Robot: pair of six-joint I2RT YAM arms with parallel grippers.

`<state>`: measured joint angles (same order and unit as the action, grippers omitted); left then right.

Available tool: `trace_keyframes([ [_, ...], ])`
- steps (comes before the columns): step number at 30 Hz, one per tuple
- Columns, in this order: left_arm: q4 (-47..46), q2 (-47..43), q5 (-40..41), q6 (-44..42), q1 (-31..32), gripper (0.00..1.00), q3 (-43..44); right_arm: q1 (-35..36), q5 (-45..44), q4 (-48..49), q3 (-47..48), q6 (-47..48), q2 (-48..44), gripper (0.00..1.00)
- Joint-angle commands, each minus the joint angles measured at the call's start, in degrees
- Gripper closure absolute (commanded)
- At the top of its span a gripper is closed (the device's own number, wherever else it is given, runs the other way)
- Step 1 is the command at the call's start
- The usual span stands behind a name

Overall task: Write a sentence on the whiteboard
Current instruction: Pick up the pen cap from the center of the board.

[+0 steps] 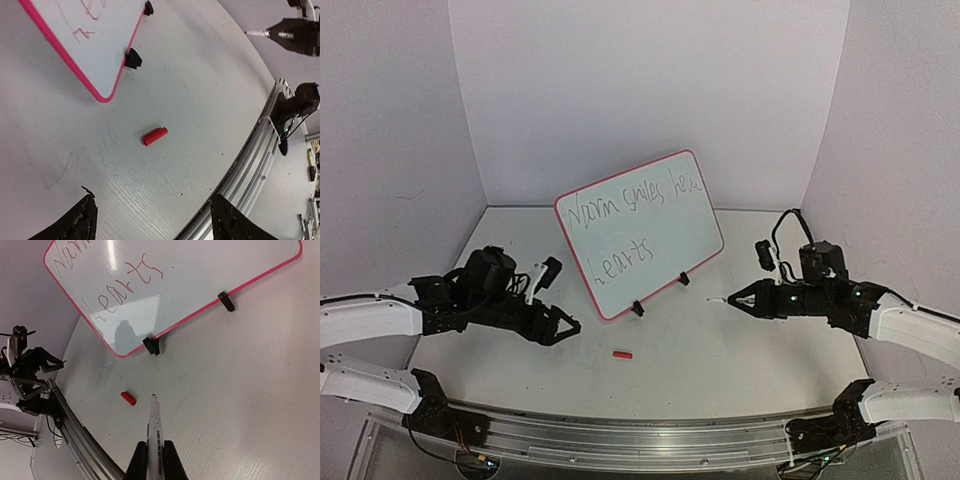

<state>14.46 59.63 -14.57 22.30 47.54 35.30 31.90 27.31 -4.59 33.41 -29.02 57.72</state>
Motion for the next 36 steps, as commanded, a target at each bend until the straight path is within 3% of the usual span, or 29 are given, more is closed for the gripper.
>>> trace_keyframes([
  [1, -3.2, 9.8, 4.6, -8.0, 7.6, 0.23, 6.6, 0.0, 3.9, -2.5, 0.0, -2.2, 0.4, 1.00],
  [8, -3.7, 27.7, -3.9, -16.0, 9.2, 0.22, 16.9, -0.1, 3.2, -3.5, 1.2, -2.7, 0.8, 1.00],
  [15, -0.3, 39.4, -5.6, -21.8, 9.3, 0.21, 24.3, 0.0, 2.4, -3.4, 1.8, -2.7, 2.1, 1.00],
  [26, 0.4, 46.1, -5.4, -24.8, 9.2, 0.21, 26.7, 0.0, 2.3, -2.8, 1.4, -3.3, 3.2, 1.00],
  [36, 3.5, 45.1, -7.4, -24.0, 10.3, 0.40, 24.1, 0.0, 2.4, -2.7, 0.9, -3.5, 3.0, 1.00],
])
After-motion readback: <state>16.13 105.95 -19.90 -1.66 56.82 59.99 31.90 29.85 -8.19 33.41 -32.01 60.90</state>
